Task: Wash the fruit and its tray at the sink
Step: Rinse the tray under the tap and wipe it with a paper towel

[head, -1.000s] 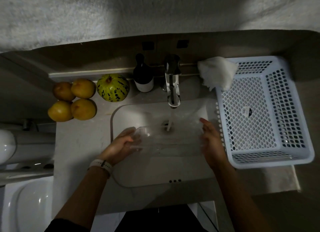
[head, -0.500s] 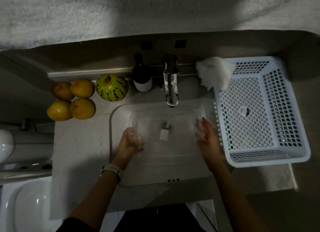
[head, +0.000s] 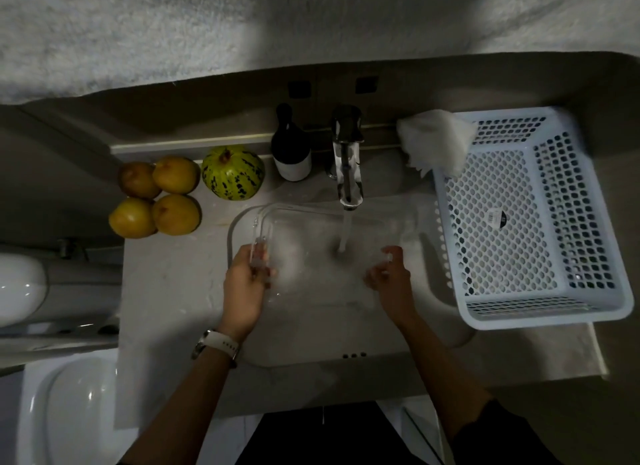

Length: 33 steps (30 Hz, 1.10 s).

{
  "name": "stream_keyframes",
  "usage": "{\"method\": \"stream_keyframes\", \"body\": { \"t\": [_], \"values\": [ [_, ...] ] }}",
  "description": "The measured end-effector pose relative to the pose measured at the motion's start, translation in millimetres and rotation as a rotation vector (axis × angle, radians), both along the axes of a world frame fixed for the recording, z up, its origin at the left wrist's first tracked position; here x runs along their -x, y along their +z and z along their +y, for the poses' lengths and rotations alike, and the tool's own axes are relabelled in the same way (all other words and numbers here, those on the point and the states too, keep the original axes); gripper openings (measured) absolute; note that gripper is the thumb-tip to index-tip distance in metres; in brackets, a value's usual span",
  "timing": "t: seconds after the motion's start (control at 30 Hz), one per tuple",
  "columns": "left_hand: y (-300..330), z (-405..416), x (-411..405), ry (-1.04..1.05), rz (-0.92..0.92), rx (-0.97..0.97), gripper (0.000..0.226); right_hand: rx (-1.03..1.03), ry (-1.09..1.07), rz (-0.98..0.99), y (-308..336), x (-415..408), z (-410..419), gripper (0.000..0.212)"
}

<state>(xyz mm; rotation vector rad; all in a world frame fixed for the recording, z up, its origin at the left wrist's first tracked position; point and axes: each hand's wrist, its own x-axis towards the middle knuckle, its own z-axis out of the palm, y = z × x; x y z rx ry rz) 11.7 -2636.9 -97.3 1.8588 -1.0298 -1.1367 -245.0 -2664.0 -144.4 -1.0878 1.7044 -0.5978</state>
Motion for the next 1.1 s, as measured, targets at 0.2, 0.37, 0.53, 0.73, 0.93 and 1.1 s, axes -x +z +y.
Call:
{"method": "stream_keyframes", "body": {
  "t": [0.2, 0.37, 0.53, 0.73, 0.93, 1.1],
  "values": [
    [3, 2, -7, -0.032, -0.054, -0.16, 0.014, -0.221, 0.007, 0.017, 0, -1, -6, 0.016],
    [-8, 7, -8, 0.07, 0.216, -0.368, 0.025, -0.359, 0.129, 0.125, 6, 11, -6, 0.016],
    [-16, 12, -10, 0.13, 0.433, -0.472, 0.036, -0.356, 0.259, 0.238, 15, 20, -9, 0.023],
    [-21, 15, -7, 0.122, 0.575, -0.56, 0.026, -0.22, 0.437, 0.542, 41, 22, -23, 0.053],
    [-35, 13, -2, 0.114, 0.699, -0.535, 0.032, 0.015, 0.424, 0.566, 71, 16, -21, 0.067],
    [-36, 9, 3, 0.117, 0.743, -0.453, 0.031, 0.137, 0.294, 0.457, 71, 18, -13, 0.061]
  ]
}}
